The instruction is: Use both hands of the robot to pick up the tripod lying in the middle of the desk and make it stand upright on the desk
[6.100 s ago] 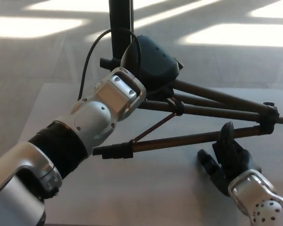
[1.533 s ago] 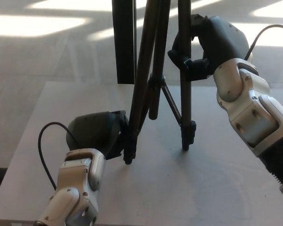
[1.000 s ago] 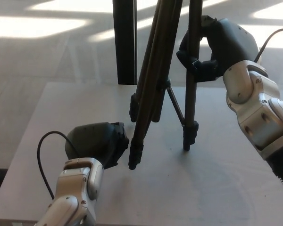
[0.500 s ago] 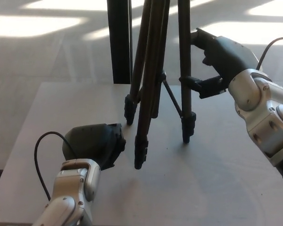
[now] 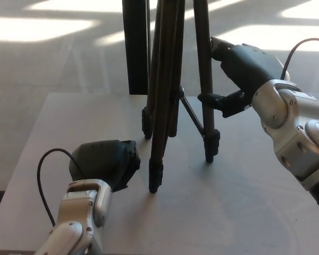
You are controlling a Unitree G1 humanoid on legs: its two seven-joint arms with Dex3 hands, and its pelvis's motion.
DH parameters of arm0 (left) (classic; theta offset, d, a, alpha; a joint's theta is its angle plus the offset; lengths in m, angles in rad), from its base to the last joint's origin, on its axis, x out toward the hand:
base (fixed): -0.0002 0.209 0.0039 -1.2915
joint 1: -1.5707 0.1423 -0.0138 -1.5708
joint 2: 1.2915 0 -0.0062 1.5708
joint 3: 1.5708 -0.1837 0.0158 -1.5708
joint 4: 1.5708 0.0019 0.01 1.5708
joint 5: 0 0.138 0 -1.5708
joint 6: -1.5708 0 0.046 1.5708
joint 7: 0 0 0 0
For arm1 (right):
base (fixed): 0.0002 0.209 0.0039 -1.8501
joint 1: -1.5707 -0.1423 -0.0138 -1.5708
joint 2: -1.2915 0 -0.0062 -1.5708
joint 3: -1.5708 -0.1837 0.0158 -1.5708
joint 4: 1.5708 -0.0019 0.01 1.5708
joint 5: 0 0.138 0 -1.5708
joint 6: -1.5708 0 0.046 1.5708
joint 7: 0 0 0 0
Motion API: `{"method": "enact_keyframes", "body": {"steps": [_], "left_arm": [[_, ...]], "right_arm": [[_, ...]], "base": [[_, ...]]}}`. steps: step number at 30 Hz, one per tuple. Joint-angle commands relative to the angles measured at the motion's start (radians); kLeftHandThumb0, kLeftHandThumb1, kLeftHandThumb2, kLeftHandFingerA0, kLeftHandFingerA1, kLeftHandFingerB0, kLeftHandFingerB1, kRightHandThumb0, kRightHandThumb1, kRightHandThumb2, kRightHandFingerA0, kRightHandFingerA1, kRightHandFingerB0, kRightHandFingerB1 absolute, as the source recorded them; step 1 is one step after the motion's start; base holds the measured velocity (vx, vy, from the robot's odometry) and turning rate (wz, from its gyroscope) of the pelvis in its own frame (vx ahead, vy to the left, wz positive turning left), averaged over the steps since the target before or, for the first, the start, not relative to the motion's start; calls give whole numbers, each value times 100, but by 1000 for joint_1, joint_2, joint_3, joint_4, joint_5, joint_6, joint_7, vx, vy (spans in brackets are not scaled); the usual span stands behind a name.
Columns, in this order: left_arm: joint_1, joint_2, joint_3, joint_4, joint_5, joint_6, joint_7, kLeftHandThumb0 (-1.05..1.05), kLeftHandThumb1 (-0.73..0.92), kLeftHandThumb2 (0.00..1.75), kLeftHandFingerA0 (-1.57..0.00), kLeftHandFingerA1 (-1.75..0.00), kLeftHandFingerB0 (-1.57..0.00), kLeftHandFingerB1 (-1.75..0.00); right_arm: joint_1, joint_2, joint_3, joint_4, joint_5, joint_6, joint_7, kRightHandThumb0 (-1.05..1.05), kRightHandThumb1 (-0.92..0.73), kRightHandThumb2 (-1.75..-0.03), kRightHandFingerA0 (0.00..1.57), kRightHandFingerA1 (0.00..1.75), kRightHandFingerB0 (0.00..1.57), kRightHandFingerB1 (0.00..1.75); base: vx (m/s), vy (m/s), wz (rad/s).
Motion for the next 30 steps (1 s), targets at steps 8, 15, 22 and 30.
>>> {"method": "enact_keyframes", "body": {"steps": [8, 15, 22, 30], "left_arm": [[50, 69, 4, -20, -8, -85, 52, -15, 60, 77, -97, -174, -69, -144], [76, 109, 58, -84, -39, -59, 1, -26, 60, 61, -85, -163, -80, -76], [185, 289, 292, -313, -217, -80, -205, -53, 46, 78, -63, -75, -15, -47], [413, 433, 687, -504, -459, -116, -356, -62, 49, 82, -45, -67, -17, -48]], "right_arm": [[43, -6, -20, -32, -75, 134, 71, -95, -77, -64, 0, 0, 0, 23], [99, -88, -45, -154, -60, 256, 235, -105, -70, -108, 0, 24, 0, 0], [337, -302, -239, -420, 48, 268, 362, -105, -88, -68, 0, 0, 0, 0], [604, -427, -611, -482, 193, 181, 384, -105, -84, -65, 0, 0, 0, 0]], "base": [[0, 0, 0], [0, 0, 0], [0, 0, 0], [0, 0, 0]]}}
